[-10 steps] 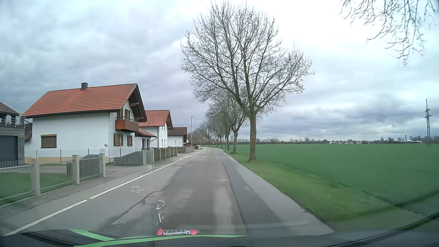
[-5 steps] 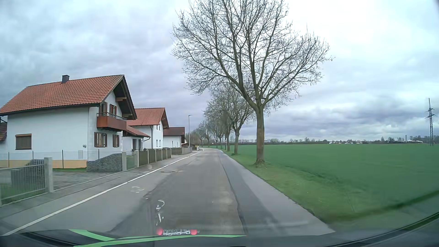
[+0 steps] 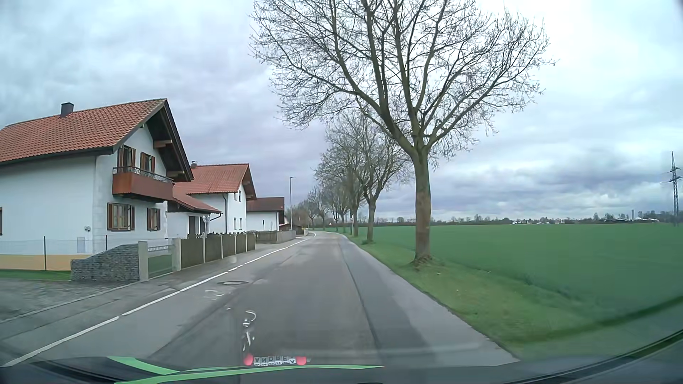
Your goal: Follow the waypoints while adhering to traffic rules and regulations
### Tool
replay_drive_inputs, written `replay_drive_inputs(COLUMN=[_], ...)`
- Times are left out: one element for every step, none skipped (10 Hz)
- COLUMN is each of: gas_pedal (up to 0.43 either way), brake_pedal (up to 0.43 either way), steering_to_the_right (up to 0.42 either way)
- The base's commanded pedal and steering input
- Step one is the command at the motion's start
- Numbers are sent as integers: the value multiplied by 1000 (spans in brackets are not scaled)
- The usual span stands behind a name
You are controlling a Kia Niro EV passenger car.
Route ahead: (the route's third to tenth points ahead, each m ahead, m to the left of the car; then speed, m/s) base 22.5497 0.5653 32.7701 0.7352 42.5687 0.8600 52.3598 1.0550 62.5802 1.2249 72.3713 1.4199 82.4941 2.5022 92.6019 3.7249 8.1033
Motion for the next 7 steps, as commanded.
replay_drive_inputs(gas_pedal=[47, 47, 47, 47, 59, 59, 59], brake_pedal=[0, 0, 0, 0, 0, 0, 0], steering_to_the_right=[1, 1, 0, 0, 0, -1, -1])
